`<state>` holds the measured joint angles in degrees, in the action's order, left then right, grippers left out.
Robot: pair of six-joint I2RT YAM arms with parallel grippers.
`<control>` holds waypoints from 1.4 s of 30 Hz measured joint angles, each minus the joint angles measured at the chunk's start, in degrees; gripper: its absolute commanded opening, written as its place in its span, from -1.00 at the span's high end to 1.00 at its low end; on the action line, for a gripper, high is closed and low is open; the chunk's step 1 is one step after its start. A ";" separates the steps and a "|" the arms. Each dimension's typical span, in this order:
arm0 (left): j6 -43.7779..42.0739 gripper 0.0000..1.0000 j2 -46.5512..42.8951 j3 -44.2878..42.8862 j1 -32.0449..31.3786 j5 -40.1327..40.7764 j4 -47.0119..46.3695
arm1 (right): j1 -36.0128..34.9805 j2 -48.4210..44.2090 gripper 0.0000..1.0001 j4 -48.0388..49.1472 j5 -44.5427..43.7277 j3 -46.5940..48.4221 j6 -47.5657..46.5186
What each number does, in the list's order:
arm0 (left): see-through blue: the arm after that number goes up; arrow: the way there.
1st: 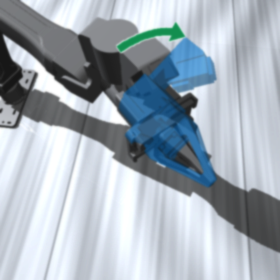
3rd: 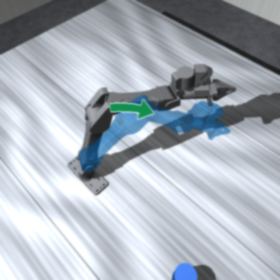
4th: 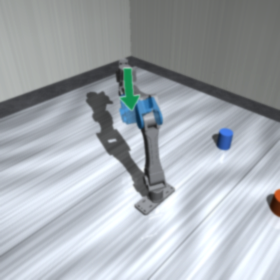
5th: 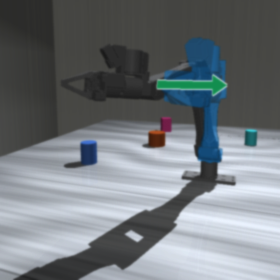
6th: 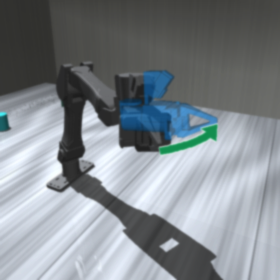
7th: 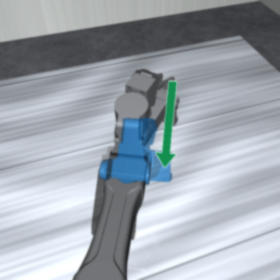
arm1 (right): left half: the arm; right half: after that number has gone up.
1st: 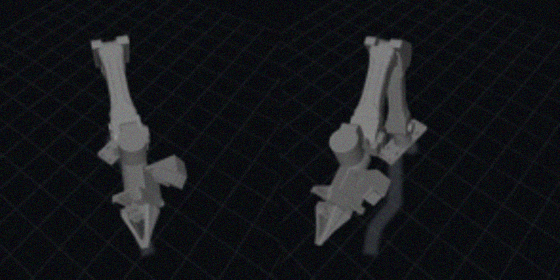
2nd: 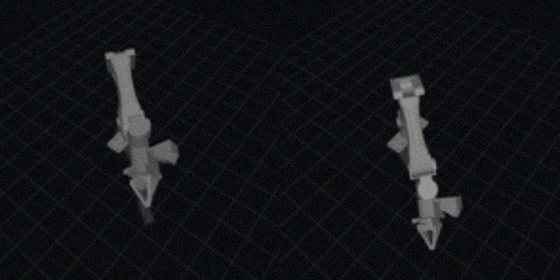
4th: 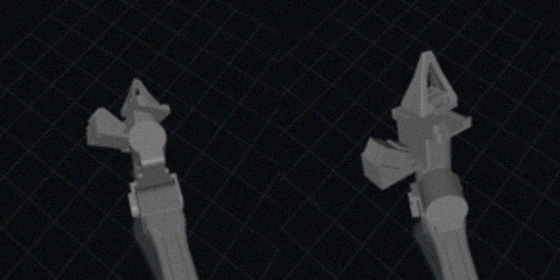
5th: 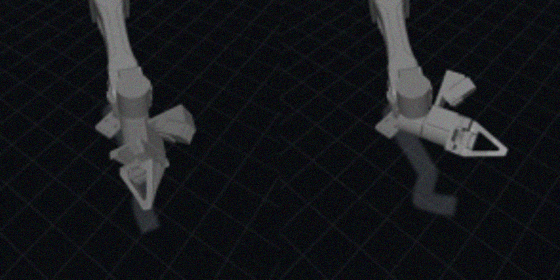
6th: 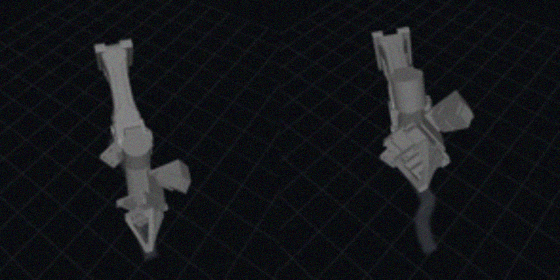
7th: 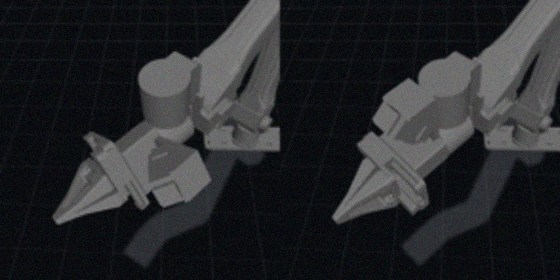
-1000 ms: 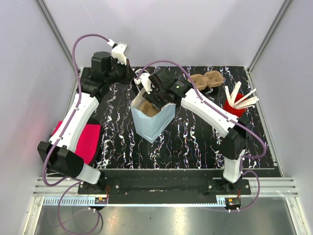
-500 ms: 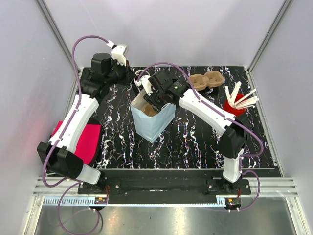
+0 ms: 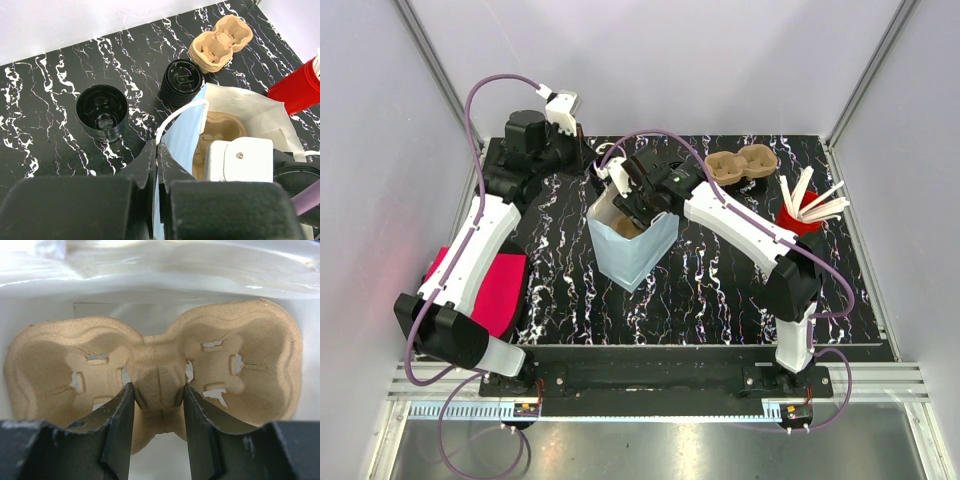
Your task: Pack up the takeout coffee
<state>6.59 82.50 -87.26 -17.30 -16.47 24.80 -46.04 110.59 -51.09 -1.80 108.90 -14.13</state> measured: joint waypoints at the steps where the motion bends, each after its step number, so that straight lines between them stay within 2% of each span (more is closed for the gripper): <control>1: 0.00 1.00 -0.02 0.13 0.00 0.02 -0.09 | 0.00 0.00 0.08 -0.17 0.00 0.00 0.02; 11: 0.17 1.00 -0.07 0.68 0.00 0.04 -0.50 | 0.00 0.02 -0.11 -1.16 0.50 0.00 0.07; 19: 0.46 1.00 -0.07 0.68 0.00 0.04 -0.50 | 0.00 0.02 -0.44 -1.57 1.01 0.07 0.04; 29: 0.57 1.00 -0.07 0.68 0.00 0.04 -0.52 | 0.02 0.00 -0.61 -2.23 0.96 0.63 -0.15; 42: 0.59 1.00 -0.07 0.72 0.00 0.04 -0.55 | 0.04 -0.44 -0.77 -5.46 0.76 7.67 -1.75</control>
<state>7.18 82.43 -86.54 -17.30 -16.43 24.25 -46.00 110.15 -56.55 -1.04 116.57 -15.88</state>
